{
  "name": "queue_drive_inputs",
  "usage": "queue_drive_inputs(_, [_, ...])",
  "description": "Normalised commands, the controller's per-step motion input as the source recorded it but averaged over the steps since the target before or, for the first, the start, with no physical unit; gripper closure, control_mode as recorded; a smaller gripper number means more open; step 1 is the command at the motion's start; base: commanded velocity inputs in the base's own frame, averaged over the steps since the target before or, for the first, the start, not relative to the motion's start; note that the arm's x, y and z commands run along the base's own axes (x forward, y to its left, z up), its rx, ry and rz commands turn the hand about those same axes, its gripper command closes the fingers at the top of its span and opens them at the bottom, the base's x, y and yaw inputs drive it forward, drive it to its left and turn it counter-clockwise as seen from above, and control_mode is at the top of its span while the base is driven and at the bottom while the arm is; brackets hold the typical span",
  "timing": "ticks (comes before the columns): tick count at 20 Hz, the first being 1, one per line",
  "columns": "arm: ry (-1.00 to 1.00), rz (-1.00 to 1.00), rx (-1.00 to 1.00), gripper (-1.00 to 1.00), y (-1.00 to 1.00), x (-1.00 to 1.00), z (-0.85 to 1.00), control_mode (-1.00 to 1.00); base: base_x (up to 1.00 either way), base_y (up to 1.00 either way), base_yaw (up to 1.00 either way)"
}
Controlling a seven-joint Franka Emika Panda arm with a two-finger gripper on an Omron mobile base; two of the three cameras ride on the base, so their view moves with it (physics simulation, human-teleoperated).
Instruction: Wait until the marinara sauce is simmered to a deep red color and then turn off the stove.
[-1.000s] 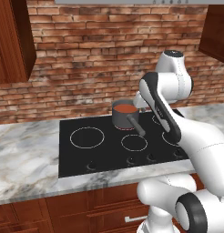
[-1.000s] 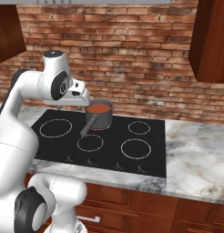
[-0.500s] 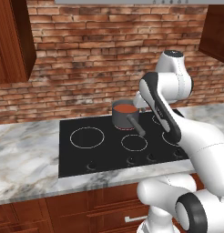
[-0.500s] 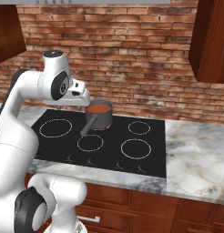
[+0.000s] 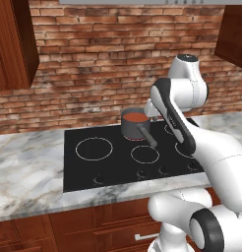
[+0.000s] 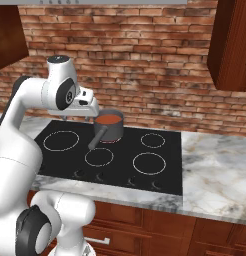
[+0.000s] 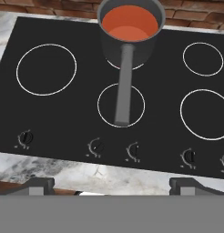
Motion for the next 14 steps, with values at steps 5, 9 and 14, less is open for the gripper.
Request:
queue_drive_inputs(5, [0.0,0.0,0.0,-1.0,0.0,0.0,0.0,-1.0,0.0,0.0,0.0])
queue_drive_inputs(9, [0.0,0.0,0.0,-1.0,0.0,0.0,0.0,-1.0,0.0,0.0,0.0])
queue_drive_inputs(14, [0.0,0.0,0.0,-1.0,0.0,0.0,0.0,-1.0,0.0,0.0,0.0])
